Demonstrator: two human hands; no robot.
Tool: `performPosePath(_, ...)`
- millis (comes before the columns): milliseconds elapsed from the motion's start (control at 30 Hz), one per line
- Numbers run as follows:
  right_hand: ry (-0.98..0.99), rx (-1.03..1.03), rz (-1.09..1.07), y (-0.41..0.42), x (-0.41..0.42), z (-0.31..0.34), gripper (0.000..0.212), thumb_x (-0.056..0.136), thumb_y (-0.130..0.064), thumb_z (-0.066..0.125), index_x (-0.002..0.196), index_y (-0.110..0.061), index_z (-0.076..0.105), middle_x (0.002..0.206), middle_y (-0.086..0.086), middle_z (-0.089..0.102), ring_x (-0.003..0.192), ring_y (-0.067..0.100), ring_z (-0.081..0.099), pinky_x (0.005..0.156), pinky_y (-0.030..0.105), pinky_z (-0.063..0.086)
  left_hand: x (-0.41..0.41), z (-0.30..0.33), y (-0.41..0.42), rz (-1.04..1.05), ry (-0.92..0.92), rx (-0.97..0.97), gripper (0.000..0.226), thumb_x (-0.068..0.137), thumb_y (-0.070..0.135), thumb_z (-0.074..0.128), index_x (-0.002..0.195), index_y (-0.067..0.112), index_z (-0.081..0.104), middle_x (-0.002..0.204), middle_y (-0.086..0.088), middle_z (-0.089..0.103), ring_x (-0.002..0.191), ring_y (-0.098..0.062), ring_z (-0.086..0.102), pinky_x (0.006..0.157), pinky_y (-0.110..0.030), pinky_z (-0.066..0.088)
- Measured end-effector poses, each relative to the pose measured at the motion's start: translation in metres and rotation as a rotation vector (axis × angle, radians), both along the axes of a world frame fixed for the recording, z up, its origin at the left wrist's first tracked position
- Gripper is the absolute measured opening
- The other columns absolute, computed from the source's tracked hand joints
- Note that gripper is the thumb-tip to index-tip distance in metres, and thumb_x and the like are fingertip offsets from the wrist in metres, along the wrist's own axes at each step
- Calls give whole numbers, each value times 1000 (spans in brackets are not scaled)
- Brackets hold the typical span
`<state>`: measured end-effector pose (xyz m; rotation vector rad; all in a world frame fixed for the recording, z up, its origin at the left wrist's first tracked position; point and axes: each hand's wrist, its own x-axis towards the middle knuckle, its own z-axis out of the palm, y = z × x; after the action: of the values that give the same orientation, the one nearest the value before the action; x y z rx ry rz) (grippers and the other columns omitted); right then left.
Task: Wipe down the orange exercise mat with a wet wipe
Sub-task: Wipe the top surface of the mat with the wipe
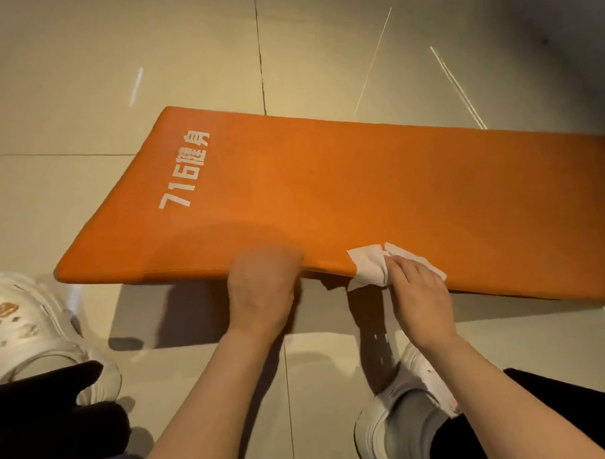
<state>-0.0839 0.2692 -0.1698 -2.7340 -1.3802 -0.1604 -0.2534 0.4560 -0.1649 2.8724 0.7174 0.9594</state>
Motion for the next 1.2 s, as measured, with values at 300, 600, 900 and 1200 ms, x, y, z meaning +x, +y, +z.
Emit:
performPosePath(300, -27, 228, -145, -35, -13, 104, 50, 57, 12, 80, 102, -5, 67, 90, 13, 65, 77, 37, 60, 61, 39, 46, -11, 106, -46, -52, -81, 263, 14, 93, 29, 63, 92, 21, 75, 82, 0, 68, 70, -25, 60, 63, -33, 26)
performPosePath(600, 12, 346, 81, -80, -61, 266, 33, 81, -3, 68, 111, -16, 68, 98, 3, 67, 92, 26, 59, 72, 40, 47, -81, 259, -55, -43, -257, 609, 22, 101, 26, 54, 95, 19, 75, 87, -1, 72, 71, -27, 65, 66, -35, 43)
performPosePath(900, 56, 322, 202, -102, -111, 417, 20, 85, -8, 68, 104, -15, 71, 98, 3, 69, 93, 28, 62, 79, 45, 50, -141, 386, -60, 66, -359, 798, 24, 100, 27, 56, 83, 18, 69, 70, -3, 64, 57, -29, 57, 58, -32, 39)
performPosePath(1200, 10, 285, 157, -37, -130, 454, 3, 90, -25, 65, 90, -22, 63, 91, 0, 64, 83, 19, 56, 67, 34, 45, -158, 409, -18, 127, -258, 574, 39, 90, 40, 42, 72, 17, 67, 58, -5, 60, 46, -31, 58, 48, -28, 35)
